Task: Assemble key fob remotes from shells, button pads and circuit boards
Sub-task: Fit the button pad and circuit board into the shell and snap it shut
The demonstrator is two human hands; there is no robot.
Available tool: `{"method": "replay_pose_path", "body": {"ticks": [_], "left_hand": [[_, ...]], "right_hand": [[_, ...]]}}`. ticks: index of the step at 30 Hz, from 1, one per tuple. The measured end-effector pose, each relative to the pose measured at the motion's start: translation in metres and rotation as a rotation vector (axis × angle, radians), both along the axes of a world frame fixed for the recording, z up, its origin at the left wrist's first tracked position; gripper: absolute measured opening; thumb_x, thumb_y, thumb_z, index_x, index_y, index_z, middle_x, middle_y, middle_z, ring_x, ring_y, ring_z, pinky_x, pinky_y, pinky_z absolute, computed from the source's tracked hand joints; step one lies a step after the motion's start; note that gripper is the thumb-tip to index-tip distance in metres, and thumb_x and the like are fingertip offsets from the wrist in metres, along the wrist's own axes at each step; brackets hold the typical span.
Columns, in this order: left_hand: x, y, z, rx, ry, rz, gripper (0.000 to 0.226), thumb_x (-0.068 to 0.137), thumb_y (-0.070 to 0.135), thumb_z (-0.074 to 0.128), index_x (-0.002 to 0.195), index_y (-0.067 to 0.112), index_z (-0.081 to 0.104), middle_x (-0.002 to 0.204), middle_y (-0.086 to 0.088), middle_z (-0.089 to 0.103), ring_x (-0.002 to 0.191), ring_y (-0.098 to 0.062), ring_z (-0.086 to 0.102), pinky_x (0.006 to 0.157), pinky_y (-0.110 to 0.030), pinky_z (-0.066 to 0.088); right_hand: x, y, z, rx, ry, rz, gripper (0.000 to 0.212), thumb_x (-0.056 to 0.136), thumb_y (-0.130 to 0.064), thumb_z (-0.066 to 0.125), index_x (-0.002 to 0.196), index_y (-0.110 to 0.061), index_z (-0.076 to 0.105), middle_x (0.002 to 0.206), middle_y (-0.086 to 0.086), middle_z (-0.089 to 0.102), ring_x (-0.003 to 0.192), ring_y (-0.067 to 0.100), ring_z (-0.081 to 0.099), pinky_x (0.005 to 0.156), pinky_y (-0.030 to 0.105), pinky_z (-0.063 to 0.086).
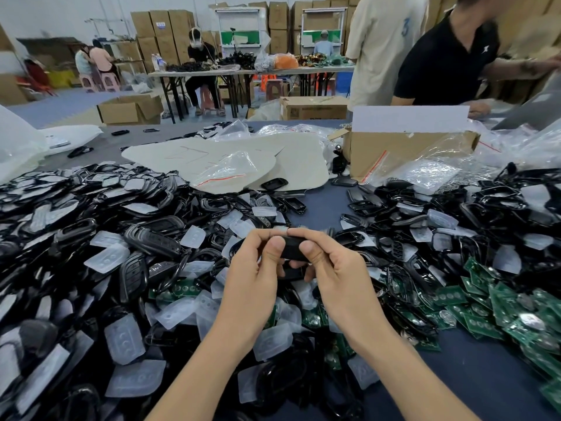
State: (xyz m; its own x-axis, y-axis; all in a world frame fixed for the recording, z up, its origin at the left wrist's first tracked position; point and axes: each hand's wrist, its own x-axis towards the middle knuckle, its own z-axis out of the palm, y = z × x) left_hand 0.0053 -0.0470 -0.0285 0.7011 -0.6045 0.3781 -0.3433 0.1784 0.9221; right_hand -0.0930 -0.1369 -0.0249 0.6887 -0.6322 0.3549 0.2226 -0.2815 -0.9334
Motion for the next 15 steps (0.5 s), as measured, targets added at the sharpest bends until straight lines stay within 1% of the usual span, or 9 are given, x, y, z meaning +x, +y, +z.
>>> {"method": "replay_pose_path", "body": {"ticks": [3,6,9,12,13,15], "left_hand": [[0.0,-0.002,-0.003,0.009,0.031,0.033,0.018,0.104,0.021,0.046,0.101,0.022,0.063,0.083,0.011,0.07,0.067,-0.006,0.062,0.065,-0.02,0.053],[0.0,-0.002,-0.005,0.015,0.034,0.074,0.02,0.105,0.017,0.045,0.099,0.022,0.063,0.081,0.008,0.069,0.065,-0.006,0.061,0.062,-0.017,0.052],[0.0,-0.002,-0.005,0.041,0.054,0.086,0.021,0.105,0.018,0.046,0.097,0.025,0.064,0.085,0.004,0.07,0.072,-0.016,0.064,0.069,-0.028,0.057],[0.003,-0.001,-0.002,0.061,0.099,0.004,0.02,0.105,0.02,0.047,0.101,0.019,0.067,0.094,0.0,0.074,0.085,-0.023,0.071,0.078,-0.04,0.059],[0.004,-0.001,-0.001,0.071,0.096,-0.03,0.02,0.104,0.023,0.048,0.103,0.019,0.068,0.096,0.0,0.075,0.088,-0.023,0.072,0.079,-0.039,0.059],[0.005,0.001,0.001,0.092,0.068,-0.093,0.021,0.103,0.027,0.05,0.108,0.022,0.069,0.098,0.004,0.075,0.089,-0.014,0.071,0.076,-0.028,0.057]], "right_hand": [[0.001,0.001,-0.001,-0.011,0.004,0.015,0.024,0.103,-0.015,0.053,0.116,-0.018,0.073,0.081,-0.025,0.071,0.067,-0.003,0.068,0.062,0.006,0.048],[0.002,0.003,-0.002,-0.037,0.009,0.014,0.023,0.103,-0.017,0.054,0.113,-0.026,0.073,0.086,-0.025,0.073,0.07,-0.003,0.069,0.064,0.006,0.048],[0.003,0.003,-0.004,-0.057,0.036,0.003,0.021,0.103,-0.021,0.055,0.11,-0.032,0.071,0.094,-0.023,0.073,0.077,-0.003,0.07,0.068,0.008,0.049],[0.003,-0.004,-0.006,-0.058,0.069,-0.031,0.016,0.103,-0.024,0.056,0.107,-0.035,0.066,0.097,-0.02,0.072,0.079,-0.001,0.066,0.07,0.014,0.049],[0.002,-0.006,-0.007,-0.059,0.077,-0.036,0.016,0.103,-0.025,0.056,0.106,-0.036,0.066,0.098,-0.019,0.072,0.079,0.0,0.066,0.071,0.015,0.049],[0.001,-0.01,-0.006,-0.064,0.079,-0.024,0.017,0.103,-0.022,0.055,0.107,-0.035,0.066,0.101,-0.016,0.073,0.087,0.002,0.068,0.075,0.018,0.052]]}}
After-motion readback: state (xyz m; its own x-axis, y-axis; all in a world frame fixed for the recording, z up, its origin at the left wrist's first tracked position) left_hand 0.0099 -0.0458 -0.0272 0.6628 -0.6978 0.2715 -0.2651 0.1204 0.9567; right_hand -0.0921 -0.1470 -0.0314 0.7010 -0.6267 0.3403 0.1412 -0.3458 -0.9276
